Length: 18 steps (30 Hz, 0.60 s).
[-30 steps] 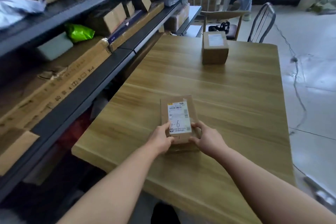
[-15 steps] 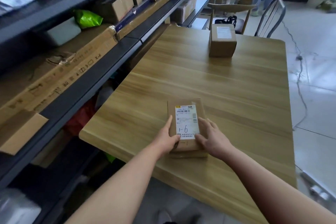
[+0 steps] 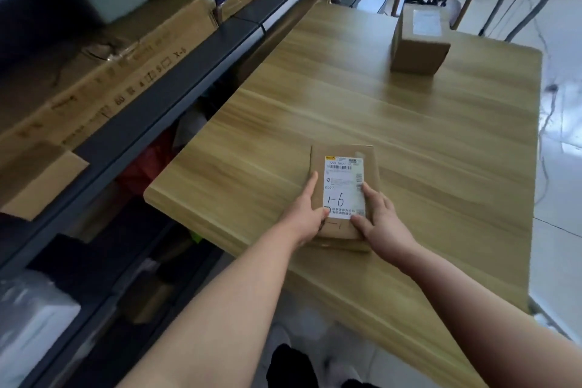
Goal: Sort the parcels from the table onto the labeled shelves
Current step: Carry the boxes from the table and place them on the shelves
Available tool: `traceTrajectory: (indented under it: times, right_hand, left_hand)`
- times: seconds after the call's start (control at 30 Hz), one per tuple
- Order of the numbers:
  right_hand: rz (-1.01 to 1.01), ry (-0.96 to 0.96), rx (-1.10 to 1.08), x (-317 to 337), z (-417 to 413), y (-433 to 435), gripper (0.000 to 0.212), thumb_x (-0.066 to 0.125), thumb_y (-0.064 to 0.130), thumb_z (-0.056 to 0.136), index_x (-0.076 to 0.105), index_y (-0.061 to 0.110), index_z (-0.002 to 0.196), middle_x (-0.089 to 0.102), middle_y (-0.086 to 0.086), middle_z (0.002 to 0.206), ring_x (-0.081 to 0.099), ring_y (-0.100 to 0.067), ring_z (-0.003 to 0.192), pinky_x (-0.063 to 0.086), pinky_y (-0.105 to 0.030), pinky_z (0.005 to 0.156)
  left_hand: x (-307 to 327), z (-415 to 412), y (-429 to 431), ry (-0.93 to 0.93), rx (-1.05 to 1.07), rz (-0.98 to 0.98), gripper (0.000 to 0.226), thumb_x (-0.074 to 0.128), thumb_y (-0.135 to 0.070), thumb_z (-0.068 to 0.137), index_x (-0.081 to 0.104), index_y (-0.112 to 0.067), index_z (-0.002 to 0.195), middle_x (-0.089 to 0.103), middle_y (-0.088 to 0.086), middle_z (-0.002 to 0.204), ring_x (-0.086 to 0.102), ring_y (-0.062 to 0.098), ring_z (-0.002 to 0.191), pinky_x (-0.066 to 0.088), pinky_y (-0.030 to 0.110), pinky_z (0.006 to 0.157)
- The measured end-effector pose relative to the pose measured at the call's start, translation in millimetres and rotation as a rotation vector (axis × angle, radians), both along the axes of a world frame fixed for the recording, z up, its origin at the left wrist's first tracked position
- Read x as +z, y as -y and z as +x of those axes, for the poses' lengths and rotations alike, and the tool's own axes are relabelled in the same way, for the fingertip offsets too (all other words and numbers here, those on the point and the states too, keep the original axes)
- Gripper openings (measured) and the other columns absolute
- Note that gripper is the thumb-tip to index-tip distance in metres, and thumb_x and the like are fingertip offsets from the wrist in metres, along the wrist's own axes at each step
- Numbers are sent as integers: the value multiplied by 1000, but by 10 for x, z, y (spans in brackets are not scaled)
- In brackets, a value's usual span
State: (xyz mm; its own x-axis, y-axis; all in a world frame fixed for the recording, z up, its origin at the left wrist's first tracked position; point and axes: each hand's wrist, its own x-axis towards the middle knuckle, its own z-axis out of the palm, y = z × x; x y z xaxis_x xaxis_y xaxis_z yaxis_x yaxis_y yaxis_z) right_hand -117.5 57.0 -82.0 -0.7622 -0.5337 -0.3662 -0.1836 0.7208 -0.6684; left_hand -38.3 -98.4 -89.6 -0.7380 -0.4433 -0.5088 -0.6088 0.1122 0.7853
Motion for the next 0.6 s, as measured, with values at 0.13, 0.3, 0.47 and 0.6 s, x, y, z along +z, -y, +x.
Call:
traceTrajectory:
  times: [0.13,0.3,0.47,0.6]
  right_hand:
    - [3,-7,98,12,-5,-15,69,52,36,95,11,36,151,9,-7,159,22,-22,144,27,-40,111]
    - [28,61,318,66,217,-100,77,55,41,92,5,41,150,1,-5,160,24,-25,143,28,-37,110]
    - [18,91,596,193,597,-91,80,61,38,90,8,42,150,1,-7,160,18,-21,145,31,-36,111]
    - [33,66,845,322,1029,93,77,57,41,91,7,42,150,0,-7,161,15,-19,146,32,-32,109]
  left_hand:
    - [60,141,-198,25,115,-115,75,56,-23,95,11,-53,148,47,2,146,50,24,124,40,37,106]
    - [117,603,-360,51,245,-84,76,57,-18,95,14,-47,150,43,0,149,47,21,128,37,36,110]
    - [178,1270,-548,82,463,-79,76,57,-12,95,16,-42,152,39,0,151,42,18,132,32,23,104]
    - [313,1904,-670,145,669,-109,75,57,-16,95,16,-43,151,40,-1,151,46,19,129,38,35,107]
